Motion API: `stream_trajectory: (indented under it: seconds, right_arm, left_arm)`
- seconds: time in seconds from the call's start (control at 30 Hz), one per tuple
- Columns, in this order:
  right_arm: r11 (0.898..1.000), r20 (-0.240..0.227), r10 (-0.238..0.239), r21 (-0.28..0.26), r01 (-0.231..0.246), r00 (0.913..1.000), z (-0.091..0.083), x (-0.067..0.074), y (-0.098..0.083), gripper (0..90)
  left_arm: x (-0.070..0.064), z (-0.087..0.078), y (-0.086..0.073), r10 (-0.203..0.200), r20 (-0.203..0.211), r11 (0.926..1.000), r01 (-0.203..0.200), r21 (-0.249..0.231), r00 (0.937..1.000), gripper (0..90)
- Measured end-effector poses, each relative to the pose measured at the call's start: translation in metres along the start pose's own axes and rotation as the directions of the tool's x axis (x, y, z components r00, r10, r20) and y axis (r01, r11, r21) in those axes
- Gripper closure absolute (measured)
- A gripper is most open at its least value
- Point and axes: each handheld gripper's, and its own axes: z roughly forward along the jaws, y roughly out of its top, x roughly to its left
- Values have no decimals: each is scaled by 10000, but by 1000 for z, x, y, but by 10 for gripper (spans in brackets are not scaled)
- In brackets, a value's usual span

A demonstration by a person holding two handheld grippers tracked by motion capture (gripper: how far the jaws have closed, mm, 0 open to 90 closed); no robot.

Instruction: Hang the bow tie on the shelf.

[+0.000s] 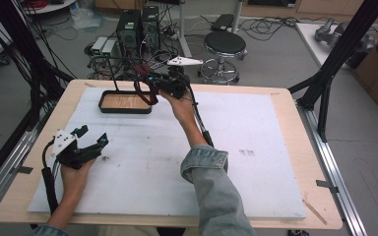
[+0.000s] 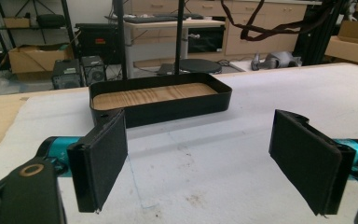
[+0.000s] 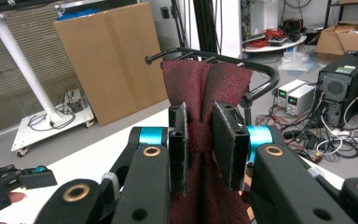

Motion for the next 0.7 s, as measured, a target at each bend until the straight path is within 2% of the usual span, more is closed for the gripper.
stream_trajectory:
  seconds: [0.13, 0.17, 0.4, 0.53, 0.6, 0.7]
  right_arm:
    - [9998, 61, -45, 205, 43, 10000, 8, 1, 4, 764]
    - [9996, 131, -249, 102, 248, 9996, 11, 2, 6, 764]
    - [9999, 249, -9, -130, 12, 9997, 22, -1, 12, 764]
    - [10000, 330, 9, -47, -8, 9995, 29, -2, 17, 764]
    - [9998, 507, -184, -104, 189, 9985, 33, 0, 19, 764]
    - [9999, 769, -76, -145, 87, 9970, 36, -3, 19, 764]
  left_arm:
    - [0, 0, 0, -10, 12, 10000, 10, -6, 10000, 195]
    - [0, 0, 0, -18, 25, 10000, 18, 11, 10000, 195]
    - [0, 0, 0, -11, 34, 10000, 11, 7, 10000, 195]
    - [0, 0, 0, -41, 53, 10000, 41, -10, 10000, 195]
    - [1, -1, 0, -48, 62, 10000, 48, -1, 10000, 195]
    - [1, -1, 0, -58, 77, 10000, 58, -8, 10000, 195]
